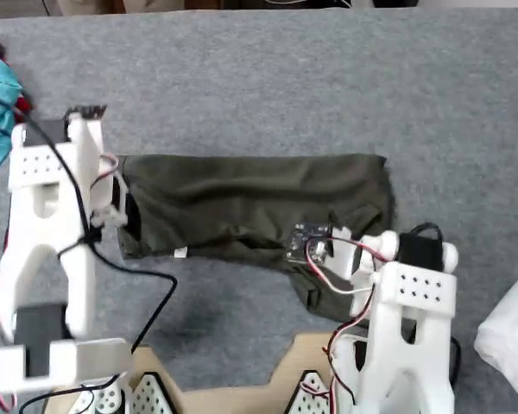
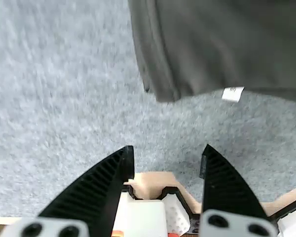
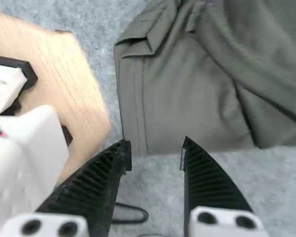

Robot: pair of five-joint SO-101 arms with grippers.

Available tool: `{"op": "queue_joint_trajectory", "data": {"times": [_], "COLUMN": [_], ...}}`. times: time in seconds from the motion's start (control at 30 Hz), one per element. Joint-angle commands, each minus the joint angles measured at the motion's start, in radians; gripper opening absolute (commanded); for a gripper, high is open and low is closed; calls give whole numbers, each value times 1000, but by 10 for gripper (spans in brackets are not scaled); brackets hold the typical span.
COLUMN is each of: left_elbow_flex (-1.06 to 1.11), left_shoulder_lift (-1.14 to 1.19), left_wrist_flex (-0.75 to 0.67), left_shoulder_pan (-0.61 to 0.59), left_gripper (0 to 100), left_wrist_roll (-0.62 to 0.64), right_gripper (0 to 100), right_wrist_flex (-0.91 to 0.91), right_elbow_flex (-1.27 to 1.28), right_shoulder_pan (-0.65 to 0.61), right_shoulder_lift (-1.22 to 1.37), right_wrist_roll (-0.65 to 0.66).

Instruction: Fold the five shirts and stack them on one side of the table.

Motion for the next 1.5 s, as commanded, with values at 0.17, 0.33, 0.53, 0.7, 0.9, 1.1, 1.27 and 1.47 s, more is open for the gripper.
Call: {"op": "queue_joint_trajectory", "data": {"times": [0.17,0.33,0.53,0.7,0.9,1.1,1.27,1.47], "left_elbow_flex": [402,445,451,453,453,450,440,437], "left_shoulder_lift": [-389,-440,-440,-440,-440,-440,-440,-440], "left_wrist_flex": [-74,-87,-123,-121,-115,-115,-86,-81], "left_shoulder_pan": [57,100,98,98,98,98,98,97], "left_gripper": [226,226,226,227,226,226,226,225], "left_wrist_roll": [2,26,29,26,23,23,21,21], "right_gripper": [185,185,185,185,185,185,129,9], "right_wrist_flex": [-61,-92,-189,-272,-356,-364,-382,-381], "right_elbow_flex": [122,128,170,165,147,133,137,107], "right_shoulder_pan": [-134,-274,-312,-309,-245,-229,-228,-228], "right_shoulder_lift": [-24,-22,56,257,409,433,429,418], "right_wrist_roll": [-64,-167,-196,-198,-198,-198,-199,-233]}}
